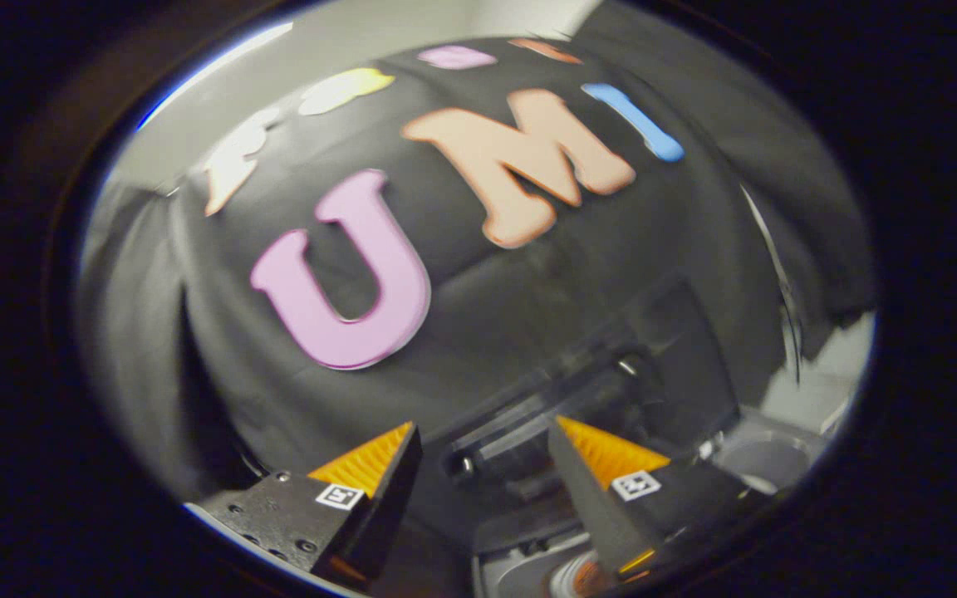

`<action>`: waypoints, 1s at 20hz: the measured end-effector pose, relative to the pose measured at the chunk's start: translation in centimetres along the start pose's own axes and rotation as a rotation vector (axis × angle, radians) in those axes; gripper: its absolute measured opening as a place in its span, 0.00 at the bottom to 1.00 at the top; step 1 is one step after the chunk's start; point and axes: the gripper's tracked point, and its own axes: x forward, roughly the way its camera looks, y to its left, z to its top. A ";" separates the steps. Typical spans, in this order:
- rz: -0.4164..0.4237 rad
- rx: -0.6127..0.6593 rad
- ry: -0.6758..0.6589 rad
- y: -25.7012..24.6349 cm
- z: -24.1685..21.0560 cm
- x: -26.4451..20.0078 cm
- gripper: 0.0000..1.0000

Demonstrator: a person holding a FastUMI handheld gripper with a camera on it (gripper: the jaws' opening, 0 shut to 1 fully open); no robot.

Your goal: Put the clothes into the washing machine and then close the washing machine lid.

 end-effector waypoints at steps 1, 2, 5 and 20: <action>0.007 -0.100 -0.003 0.1 0.1 -0.2 0.96; -0.014 -0.250 -0.022 -0.3 0.7 -0.2 0.96; -0.005 -0.541 -0.136 1.9 4.1 -0.9 0.94; -0.004 -0.586 -0.010 2.0 4.4 -4.4 0.98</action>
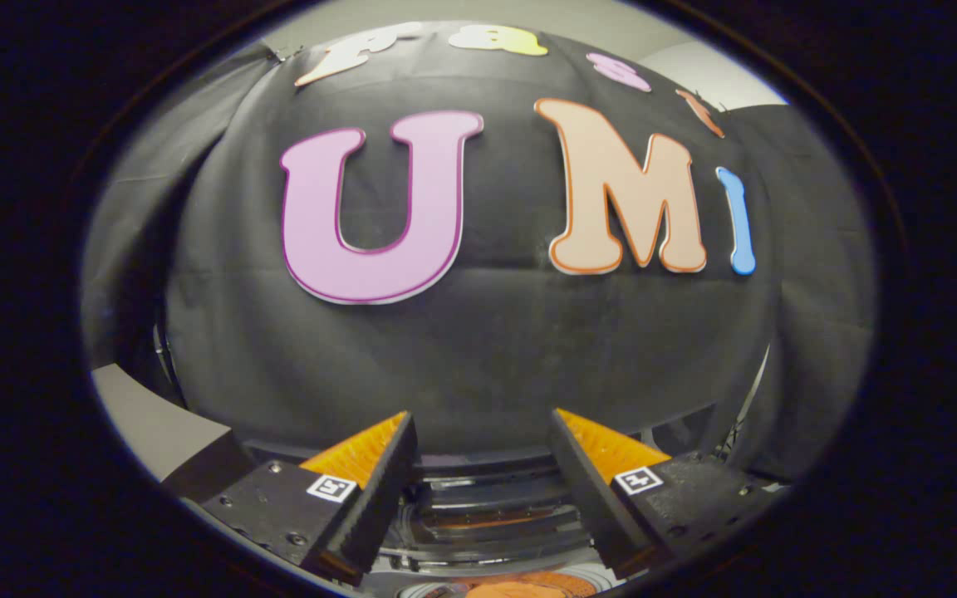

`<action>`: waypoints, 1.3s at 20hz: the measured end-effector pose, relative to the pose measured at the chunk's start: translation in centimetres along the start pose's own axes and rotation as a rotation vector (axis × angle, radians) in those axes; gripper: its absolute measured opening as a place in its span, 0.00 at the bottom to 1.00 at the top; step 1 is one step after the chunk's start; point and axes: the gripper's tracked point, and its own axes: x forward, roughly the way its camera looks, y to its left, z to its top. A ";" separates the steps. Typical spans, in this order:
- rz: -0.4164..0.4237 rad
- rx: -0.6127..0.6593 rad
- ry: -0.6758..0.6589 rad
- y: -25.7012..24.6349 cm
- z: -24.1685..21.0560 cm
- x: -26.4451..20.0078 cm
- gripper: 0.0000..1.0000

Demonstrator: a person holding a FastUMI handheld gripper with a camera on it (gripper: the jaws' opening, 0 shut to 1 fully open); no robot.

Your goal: Put the clothes into the washing machine and then close the washing machine lid.

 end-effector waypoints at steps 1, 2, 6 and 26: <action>-0.008 -0.001 -0.014 0.0 0.0 0.3 0.98; -0.020 -0.004 -0.007 -0.1 -0.1 0.4 0.98; -0.029 -0.006 0.007 -0.4 -0.4 -1.3 0.98; -0.029 -0.023 0.010 -1.1 -1.2 -6.1 0.98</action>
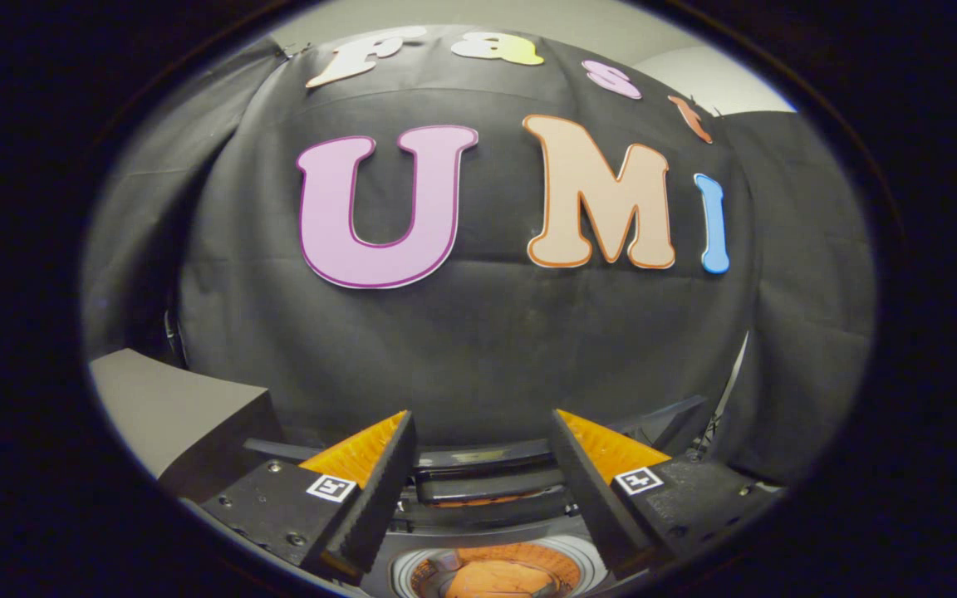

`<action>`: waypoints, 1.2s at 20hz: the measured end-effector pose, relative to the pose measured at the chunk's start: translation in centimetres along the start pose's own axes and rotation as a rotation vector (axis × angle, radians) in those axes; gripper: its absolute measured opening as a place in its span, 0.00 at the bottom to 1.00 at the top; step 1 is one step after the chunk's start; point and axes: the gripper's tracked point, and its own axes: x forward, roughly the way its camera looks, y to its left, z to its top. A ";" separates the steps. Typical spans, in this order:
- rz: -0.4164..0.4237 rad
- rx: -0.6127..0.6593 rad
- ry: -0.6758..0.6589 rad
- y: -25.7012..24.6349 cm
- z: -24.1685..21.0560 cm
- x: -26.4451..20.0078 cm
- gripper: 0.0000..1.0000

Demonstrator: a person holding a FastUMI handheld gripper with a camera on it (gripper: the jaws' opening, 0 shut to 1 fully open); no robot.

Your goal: Put the clothes into the washing machine and then close the washing machine lid.

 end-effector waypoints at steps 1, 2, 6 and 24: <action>-0.001 0.002 -0.003 0.0 -0.1 -0.1 0.98; -0.001 0.004 -0.007 0.0 -0.1 -0.3 0.98; -0.002 0.002 -0.024 -0.1 -0.4 -1.2 0.97; 0.026 0.006 -0.065 -0.4 -1.5 -3.5 0.97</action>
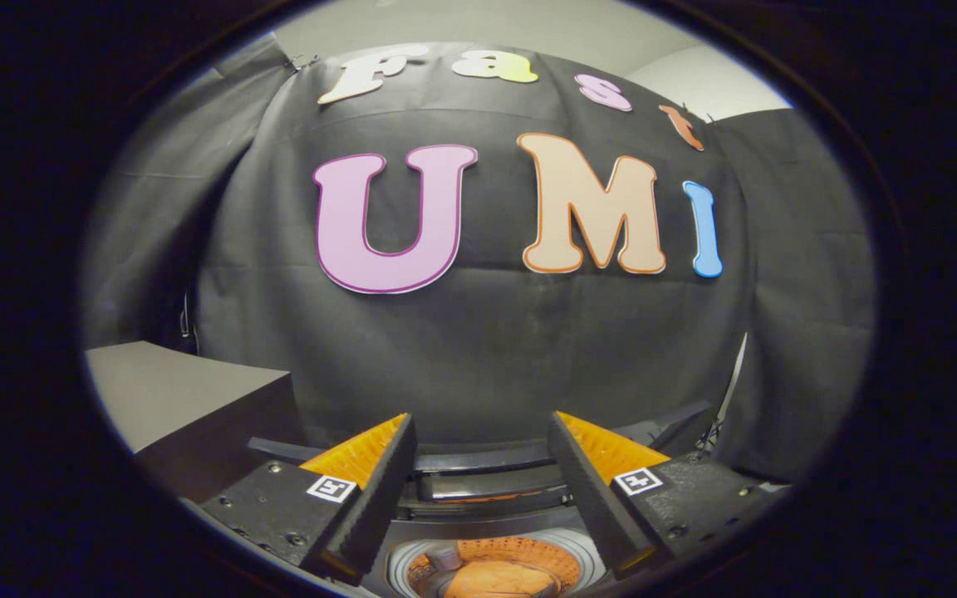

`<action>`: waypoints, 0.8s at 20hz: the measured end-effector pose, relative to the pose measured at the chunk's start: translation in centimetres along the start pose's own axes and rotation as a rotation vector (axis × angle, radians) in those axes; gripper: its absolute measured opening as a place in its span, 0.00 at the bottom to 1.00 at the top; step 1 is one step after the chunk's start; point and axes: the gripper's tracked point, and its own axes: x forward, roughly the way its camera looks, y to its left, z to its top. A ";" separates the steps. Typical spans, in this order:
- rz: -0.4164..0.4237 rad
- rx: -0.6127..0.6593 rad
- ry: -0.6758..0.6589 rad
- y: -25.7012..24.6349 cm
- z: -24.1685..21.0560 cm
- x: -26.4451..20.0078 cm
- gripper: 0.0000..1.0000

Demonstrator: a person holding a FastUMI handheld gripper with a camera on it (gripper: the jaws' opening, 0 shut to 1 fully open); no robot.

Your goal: Put the clothes into the washing machine and then close the washing machine lid.

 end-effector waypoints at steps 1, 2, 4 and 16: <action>0.001 -0.002 -0.003 -0.1 -0.3 -0.2 0.97; -0.003 0.004 -0.008 -0.2 -0.3 -0.4 0.97; -0.006 0.001 -0.021 -0.3 -0.5 -1.0 0.97; 0.017 -0.129 0.070 0.7 -8.6 -8.7 0.98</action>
